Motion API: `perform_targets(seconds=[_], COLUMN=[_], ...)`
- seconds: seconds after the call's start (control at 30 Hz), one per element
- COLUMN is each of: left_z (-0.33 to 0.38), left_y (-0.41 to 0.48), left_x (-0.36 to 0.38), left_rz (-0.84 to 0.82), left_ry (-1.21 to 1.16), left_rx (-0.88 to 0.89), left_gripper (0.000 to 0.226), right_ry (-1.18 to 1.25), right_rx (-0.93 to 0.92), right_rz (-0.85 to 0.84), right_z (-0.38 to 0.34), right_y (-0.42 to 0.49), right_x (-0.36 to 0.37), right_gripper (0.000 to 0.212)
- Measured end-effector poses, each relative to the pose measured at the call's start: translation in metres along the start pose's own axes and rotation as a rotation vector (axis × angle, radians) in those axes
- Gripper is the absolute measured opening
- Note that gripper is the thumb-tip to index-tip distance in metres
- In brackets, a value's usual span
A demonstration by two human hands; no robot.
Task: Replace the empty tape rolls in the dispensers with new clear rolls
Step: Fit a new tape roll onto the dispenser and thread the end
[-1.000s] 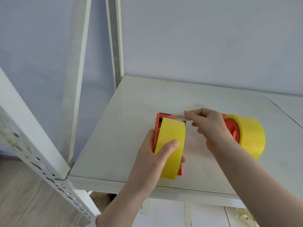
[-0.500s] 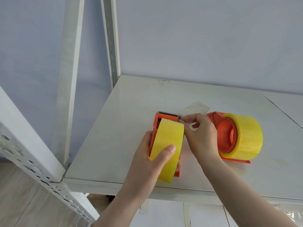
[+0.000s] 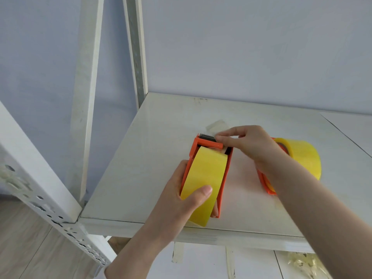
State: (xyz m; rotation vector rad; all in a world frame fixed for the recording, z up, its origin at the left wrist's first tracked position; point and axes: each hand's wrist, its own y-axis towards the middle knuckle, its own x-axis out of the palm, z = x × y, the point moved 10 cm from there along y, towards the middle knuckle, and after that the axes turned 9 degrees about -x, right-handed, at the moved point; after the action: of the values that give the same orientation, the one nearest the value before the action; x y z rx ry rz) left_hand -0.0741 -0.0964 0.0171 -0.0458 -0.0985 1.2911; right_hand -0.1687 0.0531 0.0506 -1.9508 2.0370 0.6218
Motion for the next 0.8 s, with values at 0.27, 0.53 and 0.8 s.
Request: perform_targets(seconds=[0.27, 0.53, 0.8], left_z=[0.0, -0.004, -0.003], left_y=[-0.002, 0.001, 0.003], left_x=[0.018, 0.013, 0.013], left_rz=[-0.133, -0.074, -0.086], left_ry=[-0.017, -0.033, -0.059], left_rx=[-0.017, 0.005, -0.016], left_gripper=[0.036, 0.057, 0.058], right_ry=[-0.183, 0.214, -0.285], right_rx=[-0.073, 0.213, -0.149], right_rz=[-0.169, -0.255, -0.125], right_z=[-0.024, -0.024, -0.04], right_y=[0.017, 0.035, 0.062], right_x=[0.014, 0.013, -0.033], right_gripper=[0.008, 0.015, 0.054])
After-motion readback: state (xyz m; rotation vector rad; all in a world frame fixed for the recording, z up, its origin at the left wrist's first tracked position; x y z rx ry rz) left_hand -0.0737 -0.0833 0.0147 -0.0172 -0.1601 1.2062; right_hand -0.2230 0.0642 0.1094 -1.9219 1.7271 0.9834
